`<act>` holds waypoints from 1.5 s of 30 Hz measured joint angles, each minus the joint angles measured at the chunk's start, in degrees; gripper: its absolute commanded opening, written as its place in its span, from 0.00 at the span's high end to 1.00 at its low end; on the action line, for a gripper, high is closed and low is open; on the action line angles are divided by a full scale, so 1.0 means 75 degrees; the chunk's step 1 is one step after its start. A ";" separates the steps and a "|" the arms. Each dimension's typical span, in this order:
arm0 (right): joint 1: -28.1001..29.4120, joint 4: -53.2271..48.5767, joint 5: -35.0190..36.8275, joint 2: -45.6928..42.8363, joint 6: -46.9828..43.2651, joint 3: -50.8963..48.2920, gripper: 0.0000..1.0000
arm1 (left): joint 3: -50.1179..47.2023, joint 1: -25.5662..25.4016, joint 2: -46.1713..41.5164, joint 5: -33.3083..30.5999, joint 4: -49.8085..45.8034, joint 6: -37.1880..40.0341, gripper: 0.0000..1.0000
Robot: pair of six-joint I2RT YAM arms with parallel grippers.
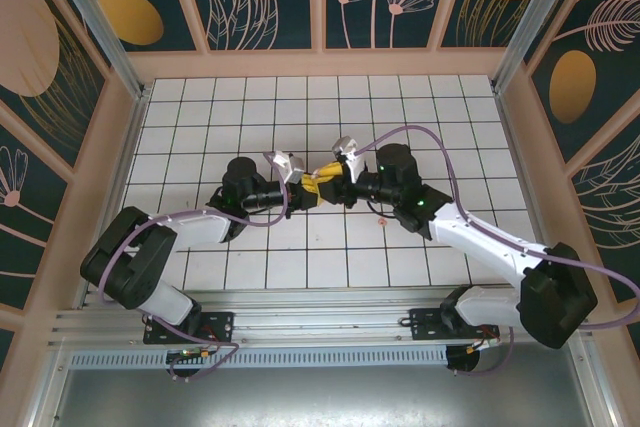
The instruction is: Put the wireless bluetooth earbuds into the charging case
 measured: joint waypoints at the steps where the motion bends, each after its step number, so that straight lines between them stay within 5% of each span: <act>1: 0.0000 -0.0087 0.0000 -0.0044 0.0006 0.0020 0.63 | 0.0000 0.0000 -0.0023 -0.0023 -0.0050 0.0082 0.82; 13: 0.0058 -0.1862 0.0498 -0.0204 0.0816 0.1279 0.65 | 0.0003 0.0000 -0.0070 -0.0866 -0.1105 0.1116 0.82; 27: 0.0437 -0.4482 0.1157 0.1445 0.2311 0.2876 0.64 | 0.0000 0.0009 -0.0070 -0.1454 -0.2017 0.1804 0.82; 45: 0.0323 -0.4878 0.0973 0.1935 0.2611 0.3305 0.67 | -0.0029 0.0099 -0.0070 -0.1620 -0.2250 0.1772 0.82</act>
